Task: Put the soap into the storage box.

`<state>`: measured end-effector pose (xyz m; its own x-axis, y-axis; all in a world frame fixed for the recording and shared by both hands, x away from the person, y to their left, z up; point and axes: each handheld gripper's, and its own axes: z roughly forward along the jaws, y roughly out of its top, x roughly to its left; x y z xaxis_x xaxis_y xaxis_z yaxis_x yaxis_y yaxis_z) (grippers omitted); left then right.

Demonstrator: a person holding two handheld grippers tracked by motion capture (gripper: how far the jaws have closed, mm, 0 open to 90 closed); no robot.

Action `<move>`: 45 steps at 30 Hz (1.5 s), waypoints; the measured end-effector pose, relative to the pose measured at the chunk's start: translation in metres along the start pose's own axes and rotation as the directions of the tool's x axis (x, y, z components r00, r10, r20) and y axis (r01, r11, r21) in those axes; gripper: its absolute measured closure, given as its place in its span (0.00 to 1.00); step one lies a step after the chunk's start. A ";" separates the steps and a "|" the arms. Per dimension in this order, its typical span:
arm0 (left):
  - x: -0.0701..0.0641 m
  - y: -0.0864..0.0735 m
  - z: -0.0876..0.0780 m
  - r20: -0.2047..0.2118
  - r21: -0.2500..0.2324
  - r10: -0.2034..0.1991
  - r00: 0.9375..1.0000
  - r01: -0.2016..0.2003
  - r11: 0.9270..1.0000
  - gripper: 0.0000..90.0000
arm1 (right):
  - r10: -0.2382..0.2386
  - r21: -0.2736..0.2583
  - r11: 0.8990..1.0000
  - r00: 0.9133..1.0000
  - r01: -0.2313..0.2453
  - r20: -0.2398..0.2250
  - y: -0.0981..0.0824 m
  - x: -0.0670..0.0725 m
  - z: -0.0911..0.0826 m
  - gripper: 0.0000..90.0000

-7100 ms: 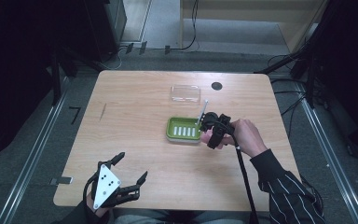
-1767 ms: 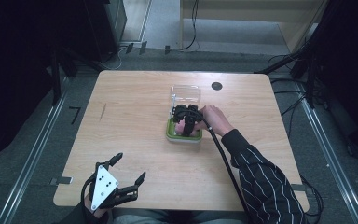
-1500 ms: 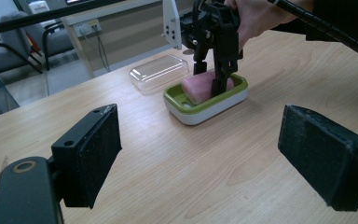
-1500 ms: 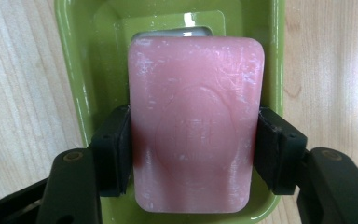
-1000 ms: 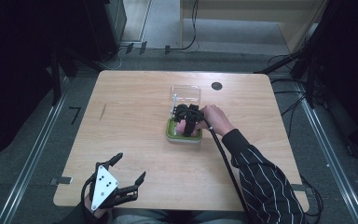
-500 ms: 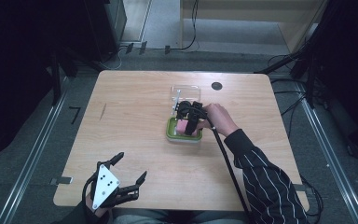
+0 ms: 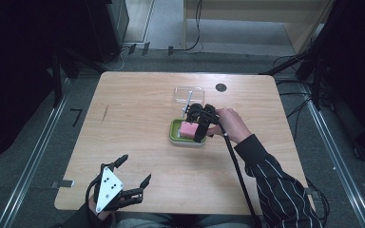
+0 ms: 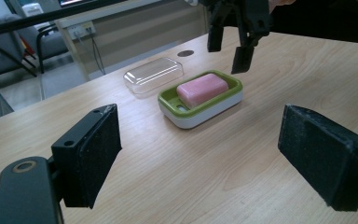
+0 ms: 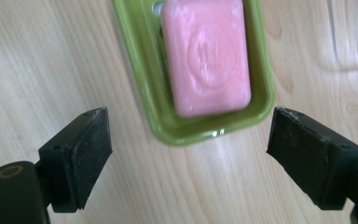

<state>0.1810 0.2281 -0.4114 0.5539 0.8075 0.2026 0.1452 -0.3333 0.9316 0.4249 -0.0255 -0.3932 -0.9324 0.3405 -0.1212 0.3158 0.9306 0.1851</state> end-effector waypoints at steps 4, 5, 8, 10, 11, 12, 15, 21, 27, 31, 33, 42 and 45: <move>0.000 0.000 0.000 0.002 -0.001 0.001 1.000 -0.001 1.000 0.15 | 0.019 0.014 1.000 1.000 -0.019 0.004 -0.011 0.006 -0.004 0.16; -0.001 0.000 0.000 0.002 0.000 0.002 1.000 -0.002 1.000 0.15 | 0.024 0.018 1.000 1.000 -0.024 0.005 -0.014 0.008 -0.005 0.16; -0.001 0.000 0.001 0.004 0.001 0.002 1.000 -0.002 1.000 0.15 | 0.034 0.022 0.999 0.999 -0.035 0.008 -0.021 0.011 -0.006 0.16; -0.001 0.001 0.001 0.005 0.000 0.004 1.000 -0.004 1.000 0.15 | 0.044 0.033 0.998 0.999 -0.044 0.007 -0.025 0.013 -0.007 0.16; -0.001 0.001 0.001 0.005 0.000 0.005 1.000 -0.005 1.000 0.15 | 0.047 0.035 0.998 0.999 -0.047 0.011 -0.027 0.014 -0.008 0.16; -0.001 0.001 0.002 0.007 0.001 0.007 1.000 -0.007 1.000 0.15 | 0.047 0.038 0.998 0.999 -0.047 0.007 -0.029 0.015 -0.008 0.16; -0.001 0.001 0.002 0.009 0.000 0.004 1.000 -0.004 1.000 0.15 | 0.066 0.047 0.997 0.998 -0.066 0.012 -0.035 0.019 -0.010 0.16; -0.001 0.001 0.004 0.012 0.000 0.002 1.000 -0.002 1.000 0.15 | 0.080 0.053 0.995 0.997 -0.081 0.021 -0.051 0.027 -0.012 0.16; -0.002 0.001 0.004 0.011 -0.001 0.005 1.000 -0.005 1.000 0.15 | 0.104 0.074 0.992 0.994 -0.105 0.017 -0.072 0.033 -0.011 0.16; -0.002 0.002 0.004 0.013 0.000 0.006 1.000 -0.006 1.000 0.15 | 0.123 0.092 0.988 0.992 -0.124 0.022 -0.086 0.039 -0.009 0.16; -0.002 0.002 0.004 0.013 0.000 0.007 1.000 -0.007 1.000 0.15 | 0.129 0.101 0.986 0.991 -0.131 0.023 -0.094 0.042 -0.007 0.16; -0.002 0.002 0.006 0.016 0.002 0.012 1.000 -0.012 1.000 0.15 | 0.158 0.097 0.982 0.987 -0.160 0.028 -0.122 0.059 0.000 0.16; -0.003 0.002 0.006 0.020 0.002 0.014 1.000 -0.014 1.000 0.15 | 0.175 0.098 0.979 0.984 -0.177 0.030 -0.131 0.064 0.004 0.16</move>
<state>0.1848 0.2225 -0.4113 0.5722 0.7928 0.2100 0.1388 -0.3459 0.9279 0.3249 -0.1254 -0.4290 -0.8571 0.5018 -0.1162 0.4914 0.8643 0.1075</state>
